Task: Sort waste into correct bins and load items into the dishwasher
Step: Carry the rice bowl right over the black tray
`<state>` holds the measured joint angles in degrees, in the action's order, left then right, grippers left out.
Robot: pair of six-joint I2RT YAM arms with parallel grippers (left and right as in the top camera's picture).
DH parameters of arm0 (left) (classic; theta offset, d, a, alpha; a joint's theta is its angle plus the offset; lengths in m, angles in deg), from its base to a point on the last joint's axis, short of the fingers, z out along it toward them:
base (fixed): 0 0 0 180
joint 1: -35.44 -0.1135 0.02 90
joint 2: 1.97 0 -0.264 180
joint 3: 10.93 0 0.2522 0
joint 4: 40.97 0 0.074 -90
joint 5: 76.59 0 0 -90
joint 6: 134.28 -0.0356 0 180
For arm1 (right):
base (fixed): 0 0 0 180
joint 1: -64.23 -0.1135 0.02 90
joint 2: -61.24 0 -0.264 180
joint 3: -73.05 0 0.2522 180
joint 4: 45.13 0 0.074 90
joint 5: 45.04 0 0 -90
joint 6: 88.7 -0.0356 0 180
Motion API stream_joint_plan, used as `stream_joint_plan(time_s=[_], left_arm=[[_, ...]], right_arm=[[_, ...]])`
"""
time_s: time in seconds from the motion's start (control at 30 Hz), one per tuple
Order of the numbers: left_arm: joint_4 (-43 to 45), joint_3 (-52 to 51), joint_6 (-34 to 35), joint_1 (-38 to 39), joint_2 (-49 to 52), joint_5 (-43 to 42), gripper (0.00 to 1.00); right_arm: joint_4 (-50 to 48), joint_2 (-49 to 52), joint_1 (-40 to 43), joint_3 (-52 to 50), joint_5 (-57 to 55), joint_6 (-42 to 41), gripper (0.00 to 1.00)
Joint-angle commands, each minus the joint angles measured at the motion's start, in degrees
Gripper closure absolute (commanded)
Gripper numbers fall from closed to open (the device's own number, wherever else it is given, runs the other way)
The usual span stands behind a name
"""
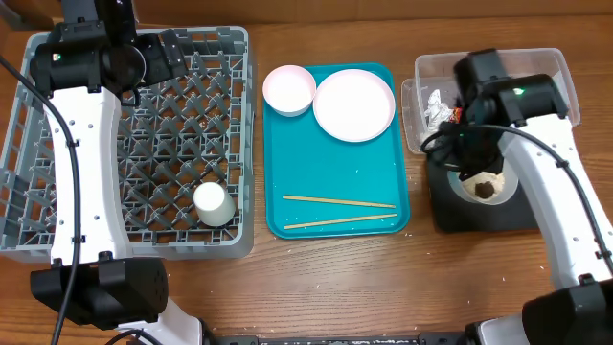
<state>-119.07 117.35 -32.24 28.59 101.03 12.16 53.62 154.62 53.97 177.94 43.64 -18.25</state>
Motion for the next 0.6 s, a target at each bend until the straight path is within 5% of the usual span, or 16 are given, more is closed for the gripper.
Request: stream_joint_plan(time_s=[0.0,0.57], left_arm=[[0.0,0.0,0.6,-0.2,0.5,0.2,0.00],[0.0,0.0,0.6,-0.3,0.5,0.2,0.00]], right_arm=[[-1.5,-1.5,2.8,-2.6,3.4,4.7,0.96],[-6.7,-1.5,11.6,-7.6,14.6,13.3,0.96]])
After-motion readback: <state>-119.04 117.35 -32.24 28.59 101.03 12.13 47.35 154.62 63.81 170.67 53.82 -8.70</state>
